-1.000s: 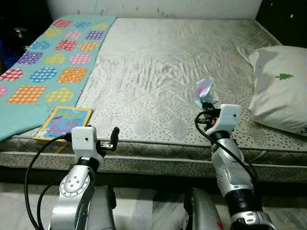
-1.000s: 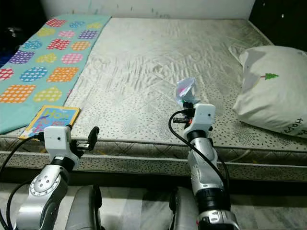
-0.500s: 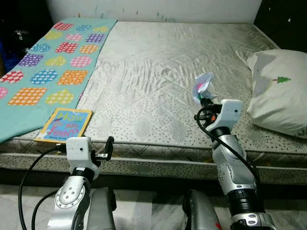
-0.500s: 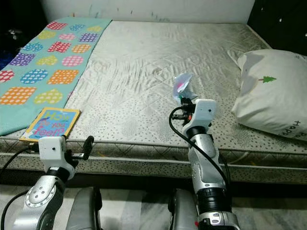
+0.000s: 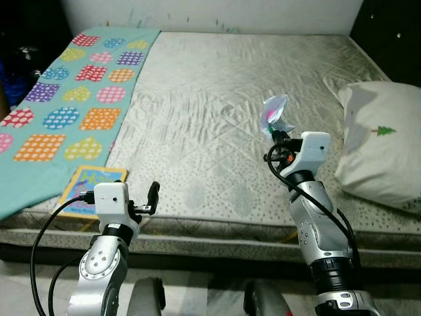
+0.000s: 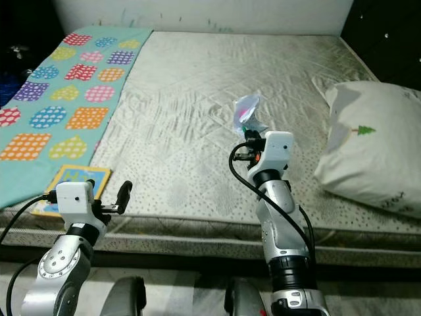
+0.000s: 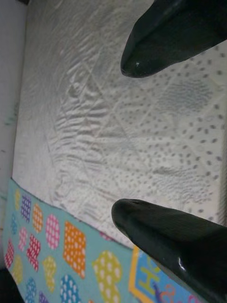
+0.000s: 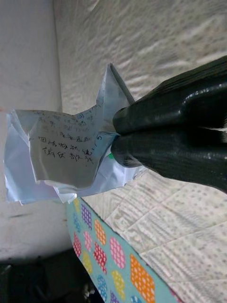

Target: Clean up the room

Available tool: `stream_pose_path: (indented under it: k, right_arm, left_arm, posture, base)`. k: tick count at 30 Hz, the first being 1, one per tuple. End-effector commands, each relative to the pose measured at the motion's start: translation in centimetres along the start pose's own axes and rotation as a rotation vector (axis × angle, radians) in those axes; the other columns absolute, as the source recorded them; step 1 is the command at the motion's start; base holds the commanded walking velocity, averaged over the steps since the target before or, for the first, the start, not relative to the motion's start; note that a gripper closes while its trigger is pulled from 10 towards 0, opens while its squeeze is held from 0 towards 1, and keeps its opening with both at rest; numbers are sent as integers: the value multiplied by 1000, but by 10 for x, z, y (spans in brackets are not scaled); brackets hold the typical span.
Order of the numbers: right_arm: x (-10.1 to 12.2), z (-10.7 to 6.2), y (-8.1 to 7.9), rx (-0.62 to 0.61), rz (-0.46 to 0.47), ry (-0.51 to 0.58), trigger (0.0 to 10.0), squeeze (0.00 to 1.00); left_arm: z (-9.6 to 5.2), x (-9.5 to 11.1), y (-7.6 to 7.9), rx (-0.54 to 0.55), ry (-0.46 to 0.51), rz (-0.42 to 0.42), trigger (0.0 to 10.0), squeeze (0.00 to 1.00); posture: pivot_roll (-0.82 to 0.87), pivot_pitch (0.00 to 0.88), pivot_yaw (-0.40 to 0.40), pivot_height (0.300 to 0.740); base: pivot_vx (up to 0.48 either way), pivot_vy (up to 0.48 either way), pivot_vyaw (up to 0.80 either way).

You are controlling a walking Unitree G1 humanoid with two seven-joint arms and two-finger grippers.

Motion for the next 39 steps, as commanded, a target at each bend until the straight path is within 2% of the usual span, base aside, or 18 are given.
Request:
stream_pose_path:
  k: [1,6,14,21,27,32,36,39]
  right_arm:
    - [12,5,1,-2,-3,32,10000,0]
    - [12,4,3,-3,-12,28,10000,0]
    - [13,7,2,-4,-5,28,10000,0]
    - [19,14,2,23,-41,46,10000,0]
    - [19,17,16,-4,-50,26,10000,0]
    - [22,17,24,6,-111,21,10000,0]
    - [24,17,39,-19,-146,1,10000,0]
    - [27,19,39,11,-191,9,10000,0]
  left_arm:
    - [0,-1,-1,-2,-6,9,10000,0]
    - [0,-1,-2,3,-4,14,10000,0]
    - [-1,-1,-5,23,-2,19,10000,0]
    - [4,-1,-3,10,-6,23,10000,0]
    - [10,0,-2,-13,-10,34,10000,0]
    - [13,0,-2,-21,-14,38,10000,0]
    - [15,0,-2,-32,-18,43,10000,0]
    - [19,1,-2,-29,-16,44,10000,0]
  posture:
    - [17,77,-8,709]
    - [18,80,-9,740]
    - [22,80,-10,740]
    - [9,64,22,740]
    - [-6,63,45,740]
    - [-15,62,59,740]
    - [-23,50,68,740]
    - [-33,39,77,740]
  base:
    - [0,0,0]
    - [0,0,0]
    - [0,0,0]
    - [0,0,0]
    - [0,0,0]
    - [0,0,0]
    - [0,0,0]
    - [0,0,0]
Point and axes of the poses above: a point about 5 cm out from each wrist's last joint towards the gripper, its own z axis pointing out of the wrist towards the gripper, its own x axis along the axis of the wrist's last joint, y = z × x, the point moved 4 cm from there along z, pointing out of the wrist towards the gripper, and after that the axes turned 8 degrees about -z, right-handed, at the moved point
